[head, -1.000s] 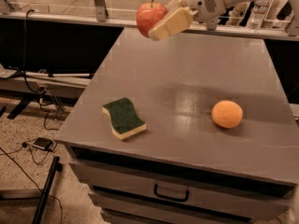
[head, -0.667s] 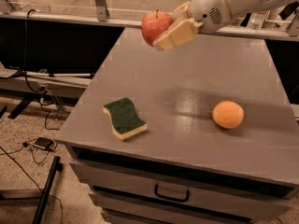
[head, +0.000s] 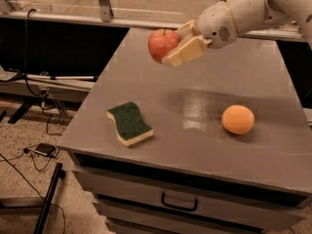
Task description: Move apple near sponge
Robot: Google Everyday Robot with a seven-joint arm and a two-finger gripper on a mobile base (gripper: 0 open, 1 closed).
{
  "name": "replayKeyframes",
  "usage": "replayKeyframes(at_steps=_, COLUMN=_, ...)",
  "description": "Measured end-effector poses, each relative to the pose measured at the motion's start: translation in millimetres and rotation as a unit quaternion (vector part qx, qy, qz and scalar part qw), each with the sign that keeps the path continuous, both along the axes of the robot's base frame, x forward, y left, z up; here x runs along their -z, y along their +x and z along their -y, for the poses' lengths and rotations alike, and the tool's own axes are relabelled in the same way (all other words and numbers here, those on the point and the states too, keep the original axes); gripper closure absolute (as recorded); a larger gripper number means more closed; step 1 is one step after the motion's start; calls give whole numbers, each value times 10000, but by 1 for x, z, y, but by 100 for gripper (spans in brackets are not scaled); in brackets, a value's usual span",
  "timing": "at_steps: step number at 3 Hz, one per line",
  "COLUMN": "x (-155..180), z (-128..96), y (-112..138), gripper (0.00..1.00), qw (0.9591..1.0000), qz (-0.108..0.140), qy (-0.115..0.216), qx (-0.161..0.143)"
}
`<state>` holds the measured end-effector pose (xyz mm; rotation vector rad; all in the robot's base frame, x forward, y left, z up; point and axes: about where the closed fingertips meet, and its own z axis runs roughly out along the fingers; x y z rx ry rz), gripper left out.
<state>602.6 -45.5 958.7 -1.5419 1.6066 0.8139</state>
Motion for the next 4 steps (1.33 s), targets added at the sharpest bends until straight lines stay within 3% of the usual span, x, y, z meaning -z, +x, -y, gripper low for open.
replayKeyframes(at_steps=1, x=16, z=16, y=-3, gripper=100, qw=9986, qz=47, qy=372, qx=-372)
replayKeyframes(at_steps=2, x=25, z=23, y=-18, gripper=100, qw=9960, qz=479, qy=565, qx=-491)
replayKeyframes(at_steps=3, x=35, z=23, y=-25, gripper=100, qw=9943, qz=655, qy=609, qx=-586)
replayKeyframes(at_steps=4, x=51, z=11, y=-33, gripper=100, qw=9928, qz=728, qy=353, qx=-882)
